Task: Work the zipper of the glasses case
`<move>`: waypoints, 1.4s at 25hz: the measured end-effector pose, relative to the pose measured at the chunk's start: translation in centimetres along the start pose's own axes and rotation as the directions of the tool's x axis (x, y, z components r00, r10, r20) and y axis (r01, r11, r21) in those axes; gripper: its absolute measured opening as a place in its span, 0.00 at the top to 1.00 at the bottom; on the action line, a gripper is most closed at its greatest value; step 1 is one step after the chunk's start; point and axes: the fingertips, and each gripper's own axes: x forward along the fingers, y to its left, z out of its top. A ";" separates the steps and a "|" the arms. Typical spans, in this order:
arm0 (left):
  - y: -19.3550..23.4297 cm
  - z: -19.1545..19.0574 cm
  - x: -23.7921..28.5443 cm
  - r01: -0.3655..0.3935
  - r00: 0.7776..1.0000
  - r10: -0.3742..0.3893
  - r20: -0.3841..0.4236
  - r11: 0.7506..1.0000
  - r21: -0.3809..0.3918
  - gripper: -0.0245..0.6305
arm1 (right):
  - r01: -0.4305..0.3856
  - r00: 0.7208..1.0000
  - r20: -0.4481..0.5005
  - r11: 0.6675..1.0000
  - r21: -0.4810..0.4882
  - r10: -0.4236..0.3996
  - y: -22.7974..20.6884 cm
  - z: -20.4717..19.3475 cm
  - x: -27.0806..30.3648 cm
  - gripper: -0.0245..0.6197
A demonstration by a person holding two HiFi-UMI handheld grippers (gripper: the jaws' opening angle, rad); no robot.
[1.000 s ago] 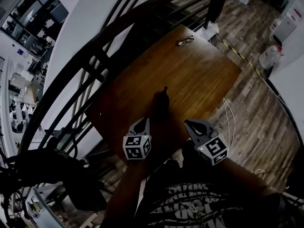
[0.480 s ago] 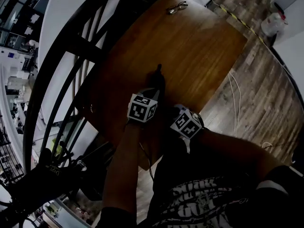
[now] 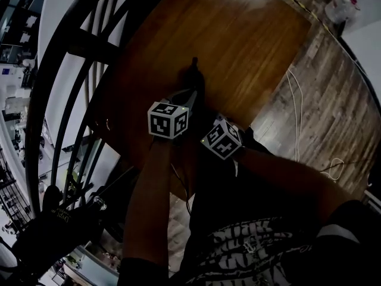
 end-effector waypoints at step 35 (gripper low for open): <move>-0.5 0.1 0.5 -0.144 0.990 0.142 0.020 0.984 0.105 0.95 | -0.106 0.986 -0.158 0.920 -0.377 0.049 -9.6 1.7 0.0 0.96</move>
